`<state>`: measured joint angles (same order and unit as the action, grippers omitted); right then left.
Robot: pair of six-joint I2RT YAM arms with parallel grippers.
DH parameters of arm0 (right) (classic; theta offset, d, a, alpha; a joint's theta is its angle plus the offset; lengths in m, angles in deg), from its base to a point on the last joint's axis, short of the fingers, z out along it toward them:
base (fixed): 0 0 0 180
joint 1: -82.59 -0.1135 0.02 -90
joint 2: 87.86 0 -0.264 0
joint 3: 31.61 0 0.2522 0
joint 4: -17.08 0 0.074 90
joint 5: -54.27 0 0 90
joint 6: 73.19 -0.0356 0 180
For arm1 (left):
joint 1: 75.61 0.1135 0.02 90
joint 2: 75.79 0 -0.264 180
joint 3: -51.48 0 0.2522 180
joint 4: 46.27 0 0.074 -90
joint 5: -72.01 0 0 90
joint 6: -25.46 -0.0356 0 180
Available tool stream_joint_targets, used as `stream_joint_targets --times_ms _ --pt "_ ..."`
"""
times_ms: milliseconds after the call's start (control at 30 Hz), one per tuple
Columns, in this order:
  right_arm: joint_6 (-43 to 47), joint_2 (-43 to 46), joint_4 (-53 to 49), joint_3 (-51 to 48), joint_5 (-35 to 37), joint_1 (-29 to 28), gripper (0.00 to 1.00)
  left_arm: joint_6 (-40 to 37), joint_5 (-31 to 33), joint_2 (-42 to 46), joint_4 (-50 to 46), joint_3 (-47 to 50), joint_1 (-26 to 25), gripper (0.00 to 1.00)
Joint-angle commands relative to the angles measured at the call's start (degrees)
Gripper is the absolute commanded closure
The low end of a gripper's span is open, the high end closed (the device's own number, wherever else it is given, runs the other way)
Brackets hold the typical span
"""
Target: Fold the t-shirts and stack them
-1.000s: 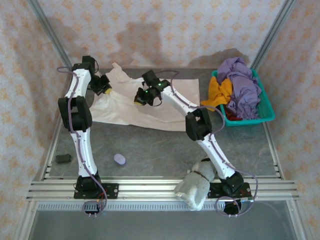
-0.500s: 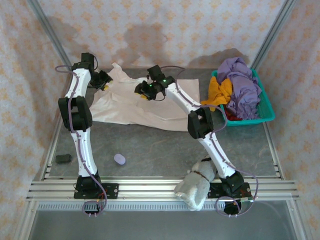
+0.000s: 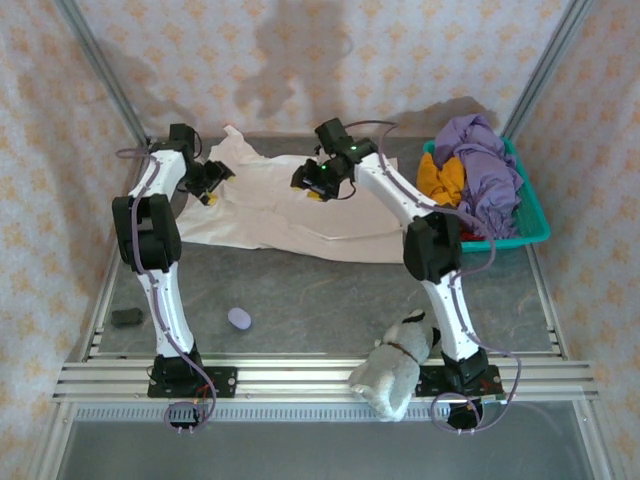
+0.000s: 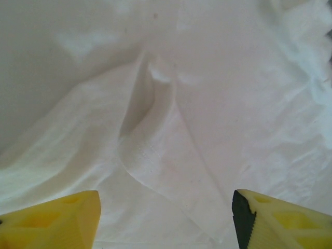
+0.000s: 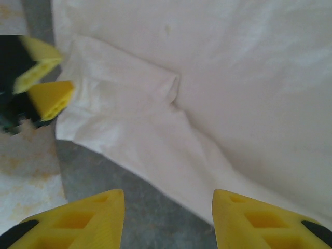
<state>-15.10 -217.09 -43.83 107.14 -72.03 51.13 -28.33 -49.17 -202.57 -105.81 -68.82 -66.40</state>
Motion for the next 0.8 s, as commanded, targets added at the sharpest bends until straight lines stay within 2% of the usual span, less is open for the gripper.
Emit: stream_joint_targets --times_ms 0,400,600,767 --pt "2.10 5.18 0.13 -3.17 2.40 0.17 0.52 2.24 -1.34 1.80 7.11 4.44 -1.07 0.28" --pt "3.68 14.07 1.25 -15.03 3.07 2.78 0.52 6.88 -2.46 -2.64 12.35 3.65 -2.35 0.28" --pt "4.09 16.89 1.91 -19.20 2.98 4.40 0.52 8.10 -2.72 -5.21 12.22 0.57 -3.11 0.28" --pt "4.45 19.12 2.12 -22.01 3.07 5.26 0.52 12.27 -4.39 -7.30 17.15 -3.30 -4.10 0.28"
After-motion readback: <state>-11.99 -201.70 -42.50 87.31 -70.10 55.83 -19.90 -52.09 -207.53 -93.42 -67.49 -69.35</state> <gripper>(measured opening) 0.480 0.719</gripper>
